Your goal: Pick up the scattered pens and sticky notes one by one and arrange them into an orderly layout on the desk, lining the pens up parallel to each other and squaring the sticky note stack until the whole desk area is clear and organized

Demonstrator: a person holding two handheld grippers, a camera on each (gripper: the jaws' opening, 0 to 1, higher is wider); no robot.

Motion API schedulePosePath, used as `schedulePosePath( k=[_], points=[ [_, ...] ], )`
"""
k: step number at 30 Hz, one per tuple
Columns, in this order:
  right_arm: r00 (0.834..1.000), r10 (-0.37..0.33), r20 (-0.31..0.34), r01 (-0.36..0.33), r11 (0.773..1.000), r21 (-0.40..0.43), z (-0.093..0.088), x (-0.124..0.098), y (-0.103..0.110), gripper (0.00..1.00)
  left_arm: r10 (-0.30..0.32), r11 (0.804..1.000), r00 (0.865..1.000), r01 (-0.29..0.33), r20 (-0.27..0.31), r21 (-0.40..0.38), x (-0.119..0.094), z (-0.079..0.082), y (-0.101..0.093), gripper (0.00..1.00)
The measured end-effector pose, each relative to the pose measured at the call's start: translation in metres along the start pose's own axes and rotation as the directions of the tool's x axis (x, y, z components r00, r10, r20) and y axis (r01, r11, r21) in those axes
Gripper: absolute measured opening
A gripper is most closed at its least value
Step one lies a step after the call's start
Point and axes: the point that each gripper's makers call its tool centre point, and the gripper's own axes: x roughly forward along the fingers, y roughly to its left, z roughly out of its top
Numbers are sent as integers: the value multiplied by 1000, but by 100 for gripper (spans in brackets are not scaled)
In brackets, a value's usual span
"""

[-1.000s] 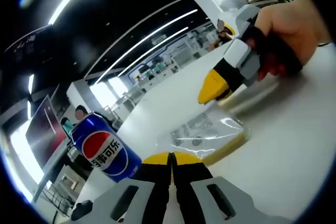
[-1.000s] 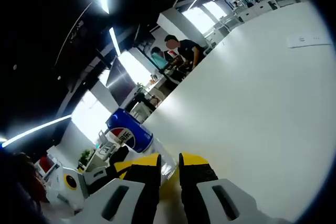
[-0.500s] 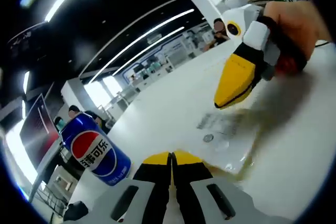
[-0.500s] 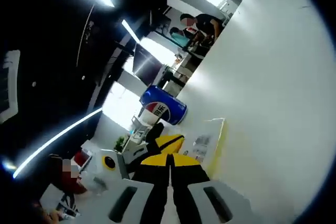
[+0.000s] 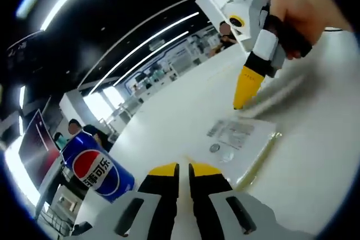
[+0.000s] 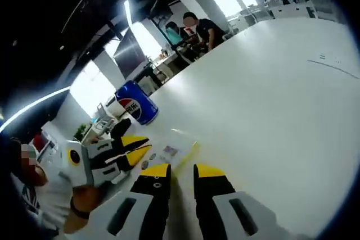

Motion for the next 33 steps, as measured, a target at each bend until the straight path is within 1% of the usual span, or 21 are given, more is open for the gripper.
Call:
schedulePosePath(
  k=[1,2,3,4,5,6,8,9,12,15,16,20,21,23,25,27,29,30,31,32,33],
  points=[
    [997,73,37,-75,996,58,5,2,10,17,-30,999,999,30,11,-20,2,1,-6,3],
    [994,100,44,-104,990,98,4,5,14,17,-29,999,999,29,21,-17,2,3,-8,3],
    [994,94,46,-99,989,106,4,6,14,18,-28,999,999,29,18,-16,3,2,-8,3],
    [995,86,59,-91,993,76,6,8,12,17,-10,1000,1000,10,7,-1,2,1,-6,3],
    [994,83,65,-89,993,83,7,9,11,18,-9,1000,1000,9,7,-15,3,-1,-3,3],
    [993,90,78,-98,989,108,9,9,12,21,-8,1000,1000,9,9,-23,3,-2,-3,3],
    [978,162,129,-186,961,206,17,8,27,36,-6,1000,1000,6,8,-27,3,-2,-3,2],
    [981,150,124,-172,968,183,16,7,26,39,-5,1000,1000,5,6,-26,5,-4,-2,2],
    [976,152,156,-176,972,154,21,4,30,35,-2,1000,1000,2,2,-22,4,-5,0,2],
    [954,198,227,-241,953,182,34,-3,38,25,2,1000,1000,-2,-5,-24,5,-8,2,3],
    [953,201,227,-243,955,173,35,-3,40,23,2,1000,1000,-2,-5,-25,5,-9,2,3],
    [948,213,238,-253,956,152,45,-1,48,21,3,1000,1000,-3,-9,-24,6,-10,3,3],
    [950,207,234,-244,959,145,45,0,48,20,3,1000,1000,-3,-10,-26,7,-11,4,3],
    [967,157,202,-182,977,111,34,-2,46,20,4,1000,1000,-4,-11,-23,7,-11,4,3],
    [979,113,171,-129,988,89,31,0,41,25,6,1000,1000,-6,-9,-21,8,-11,4,3],
    [978,117,171,-135,986,99,28,3,42,33,8,1000,1000,-8,-13,-18,9,-12,5,3],
    [964,154,217,-191,968,161,33,3,45,37,11,1000,1000,-12,-14,-18,9,-13,6,3],
    [961,158,225,-198,966,166,34,3,44,34,13,1000,1000,-13,-16,-18,9,-13,6,3],
    [947,186,262,-236,957,170,38,0,46,30,14,1000,1000,-14,-17,-23,9,-14,7,3],
    [940,201,276,-254,952,171,41,-1,47,26,14,1000,1000,-15,-17,-26,9,-14,7,3],
    [926,234,297,-296,938,183,44,-3,53,24,13,1000,1000,-14,-17,-24,9,-14,7,3]
  ],
)
